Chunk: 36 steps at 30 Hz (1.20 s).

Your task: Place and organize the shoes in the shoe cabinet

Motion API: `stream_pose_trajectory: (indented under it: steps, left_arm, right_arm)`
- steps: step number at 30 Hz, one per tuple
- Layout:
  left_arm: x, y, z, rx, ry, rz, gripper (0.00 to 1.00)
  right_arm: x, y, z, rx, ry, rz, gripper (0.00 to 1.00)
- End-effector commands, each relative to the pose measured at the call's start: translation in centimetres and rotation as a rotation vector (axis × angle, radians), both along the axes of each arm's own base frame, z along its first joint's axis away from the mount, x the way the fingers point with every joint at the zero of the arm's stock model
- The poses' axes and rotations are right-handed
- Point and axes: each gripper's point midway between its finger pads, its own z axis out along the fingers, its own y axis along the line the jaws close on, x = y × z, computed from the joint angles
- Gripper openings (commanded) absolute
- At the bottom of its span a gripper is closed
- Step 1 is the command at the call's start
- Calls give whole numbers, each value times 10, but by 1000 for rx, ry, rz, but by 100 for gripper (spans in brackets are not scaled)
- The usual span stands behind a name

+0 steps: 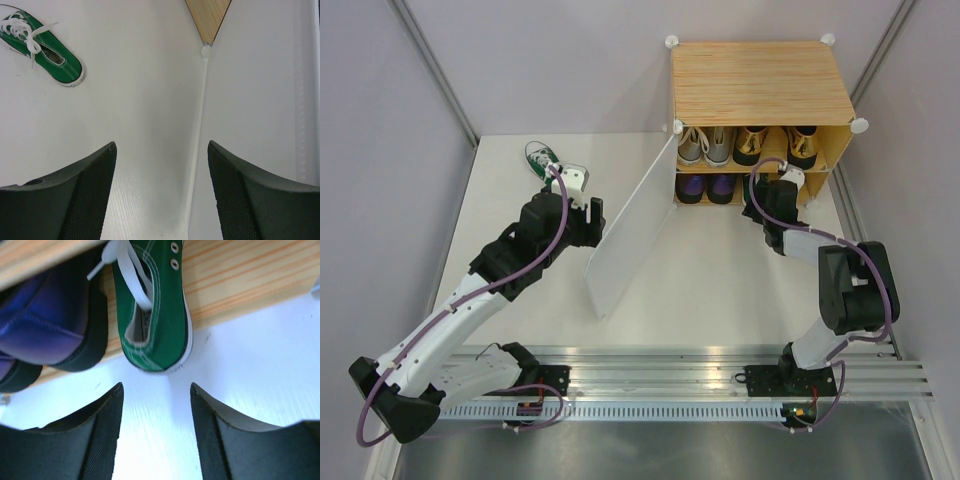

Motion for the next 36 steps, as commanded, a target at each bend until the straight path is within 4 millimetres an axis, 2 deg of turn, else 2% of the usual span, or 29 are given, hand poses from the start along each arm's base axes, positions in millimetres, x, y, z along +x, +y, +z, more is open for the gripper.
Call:
stream_pose_trajectory:
  steps: [1,2,3,7,10,13,15,16,18,19,26,36]
  left_arm:
    - [0,-4,12,-7,-39,-33,77]
    - [0,-4,12,-7,-39,-33,77]
    - [0,-4,12,-9,-38,-33,77]
    - [0,-4,12,-10,-39,-33,77]
    - [0,-5,12,-10,-37,-36,77]
    - [0,-4,11,-6,-38,-34,77]
    - [0,-4,12,-8,-40,-34,77]
    - [0,-4,12,-7,-39,-33,77]
    - [1,-4,12,-4,-39,-32,77]
    - [1,-3,12,-4,-40,-31,77]
    - [0,-3,12,-3,-42,-33,77]
    - [0,-3,12,-2,-43,-34,77]
  right_arm:
    - [-4,5,20,41,-77,12,59]
    - [-5,5,26,43,-101,12,57]
    - [-12,4,18,43,-87,10,55]
    - [-15,3,15,39,-84,1,40]
    - [-9,3,11,39,-68,-3,31]
    - [0,3,11,37,-63,-4,26]
    - [8,4,15,30,-72,-1,25]
    - [9,3,8,26,-52,-2,24]
    - [17,2,11,22,-58,-10,23]
    - [18,1,6,17,-43,-10,23]
    - [41,1,10,6,-54,-13,19]
    - [61,2,10,-12,-65,-3,15]
